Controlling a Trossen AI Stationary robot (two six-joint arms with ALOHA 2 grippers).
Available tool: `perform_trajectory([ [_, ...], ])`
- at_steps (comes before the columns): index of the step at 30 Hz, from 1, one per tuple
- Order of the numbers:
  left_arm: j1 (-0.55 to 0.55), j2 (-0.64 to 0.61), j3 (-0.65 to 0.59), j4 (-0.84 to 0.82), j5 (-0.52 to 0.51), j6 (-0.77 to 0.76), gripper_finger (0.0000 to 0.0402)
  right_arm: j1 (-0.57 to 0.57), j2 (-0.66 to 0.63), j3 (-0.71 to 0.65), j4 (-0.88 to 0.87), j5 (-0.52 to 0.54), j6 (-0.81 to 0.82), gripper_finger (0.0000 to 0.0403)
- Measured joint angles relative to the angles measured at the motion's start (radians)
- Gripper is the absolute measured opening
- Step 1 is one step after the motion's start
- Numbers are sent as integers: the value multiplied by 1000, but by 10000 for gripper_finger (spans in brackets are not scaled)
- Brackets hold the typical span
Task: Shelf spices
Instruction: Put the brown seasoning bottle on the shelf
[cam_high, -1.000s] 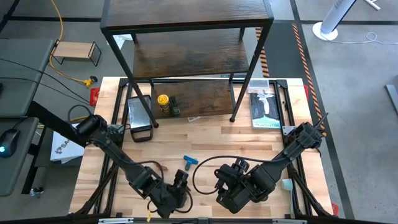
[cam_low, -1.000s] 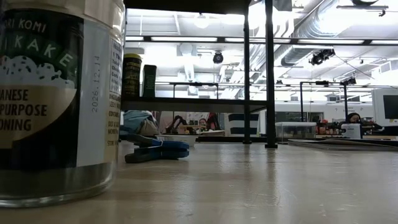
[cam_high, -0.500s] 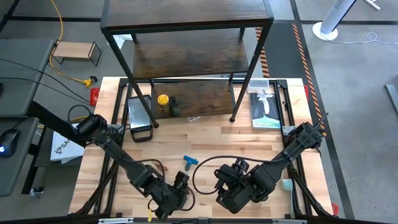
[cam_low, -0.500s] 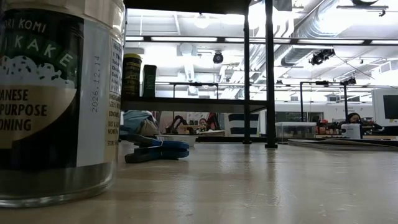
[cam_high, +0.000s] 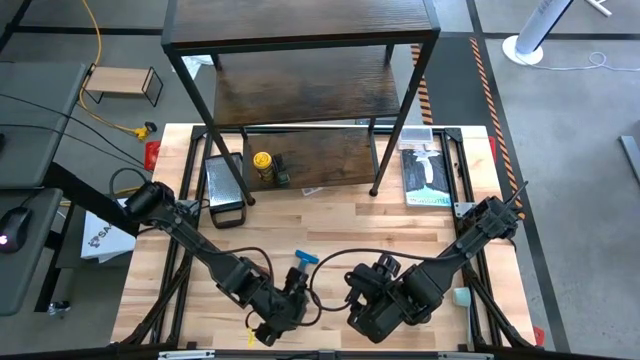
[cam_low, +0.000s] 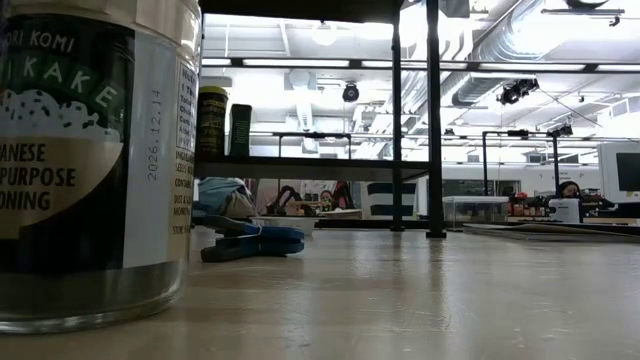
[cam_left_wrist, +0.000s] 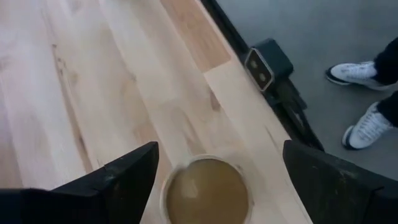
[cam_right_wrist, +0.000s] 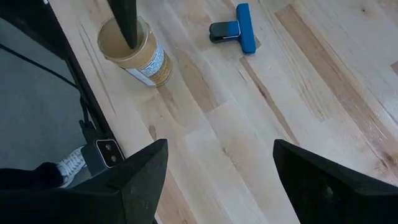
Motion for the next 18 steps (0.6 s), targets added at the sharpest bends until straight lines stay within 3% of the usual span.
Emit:
perform_trajectory([
  [18,40,10,-24,-70,108,47,339,0,0,0,2,24,15,287],
])
